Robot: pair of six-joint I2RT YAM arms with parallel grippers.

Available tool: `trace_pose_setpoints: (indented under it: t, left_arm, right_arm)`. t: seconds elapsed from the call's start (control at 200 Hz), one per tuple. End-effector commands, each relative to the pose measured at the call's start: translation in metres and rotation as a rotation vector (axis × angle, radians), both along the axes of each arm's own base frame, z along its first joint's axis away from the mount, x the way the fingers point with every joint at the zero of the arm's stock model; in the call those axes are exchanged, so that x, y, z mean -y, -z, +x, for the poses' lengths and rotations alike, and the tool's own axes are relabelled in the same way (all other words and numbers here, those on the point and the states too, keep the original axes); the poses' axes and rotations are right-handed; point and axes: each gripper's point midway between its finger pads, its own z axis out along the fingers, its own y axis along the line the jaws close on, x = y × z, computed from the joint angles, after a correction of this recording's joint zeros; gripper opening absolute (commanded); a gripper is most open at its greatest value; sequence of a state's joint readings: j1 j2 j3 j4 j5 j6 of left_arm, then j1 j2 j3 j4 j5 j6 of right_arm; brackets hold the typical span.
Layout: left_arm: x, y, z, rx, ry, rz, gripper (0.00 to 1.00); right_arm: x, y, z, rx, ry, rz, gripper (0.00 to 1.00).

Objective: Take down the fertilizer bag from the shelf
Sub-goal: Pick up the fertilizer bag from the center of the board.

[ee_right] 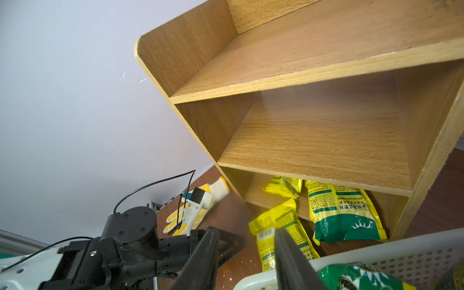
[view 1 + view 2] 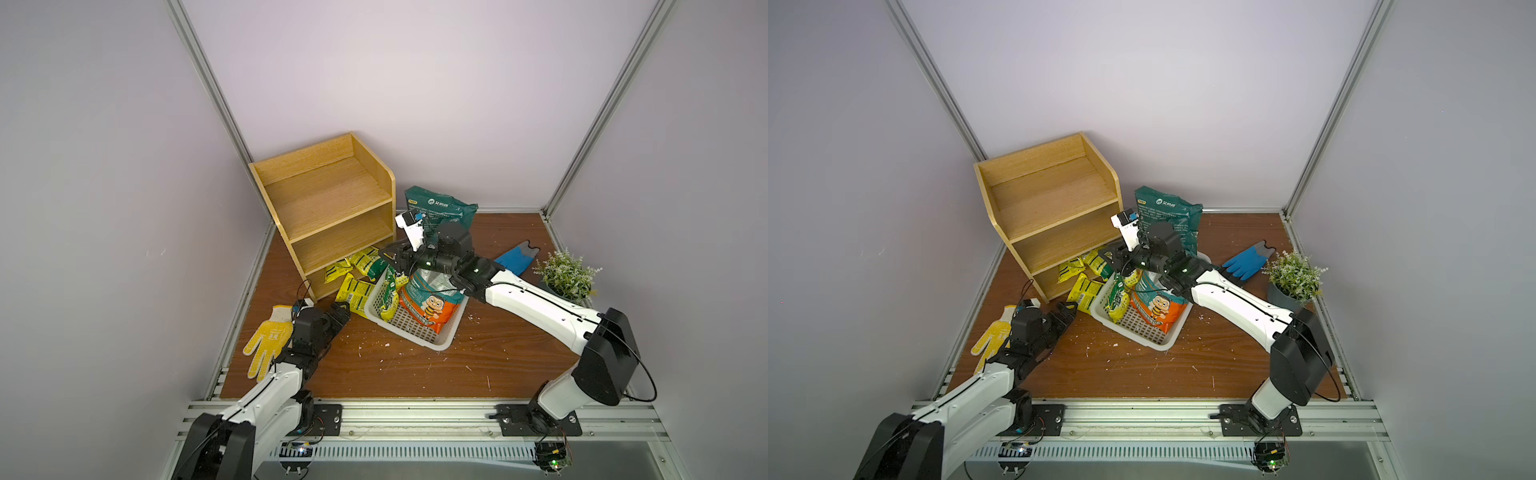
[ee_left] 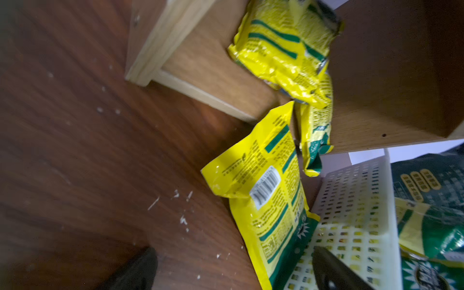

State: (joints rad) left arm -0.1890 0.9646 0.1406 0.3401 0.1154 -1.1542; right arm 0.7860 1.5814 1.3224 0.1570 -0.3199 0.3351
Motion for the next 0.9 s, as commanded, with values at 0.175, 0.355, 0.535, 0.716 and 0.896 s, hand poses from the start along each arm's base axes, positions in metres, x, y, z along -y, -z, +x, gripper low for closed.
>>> trace_pose_setpoints:
  t: [0.175, 0.355, 0.535, 0.716, 0.896]
  left_arm:
    - [0.018, 0.007, 0.025, -0.068, -0.030, -0.201, 1.00]
    - [0.024, 0.022, 0.039, -0.123, -0.019, -0.188, 0.99]
    - [0.030, 0.030, 0.054, -0.109, -0.015, -0.190, 0.93]
    - [0.039, 0.034, 0.061, -0.061, -0.002, -0.272, 0.50]
    - [0.048, 0.027, 0.065, -0.033, 0.057, -0.279, 0.07]
  right_arm:
    - [0.021, -0.024, 0.001, 0.113, 0.084, 0.030, 0.44]
    - [0.033, -0.027, 0.000, 0.153, 0.124, 0.028, 0.44]
    - [0.043, -0.029, 0.001, 0.179, 0.157, 0.030, 0.44]
    - [0.050, -0.028, 0.004, 0.180, 0.180, 0.029, 0.44]
    - [0.054, -0.030, 0.002, 0.211, 0.176, 0.046, 0.48]
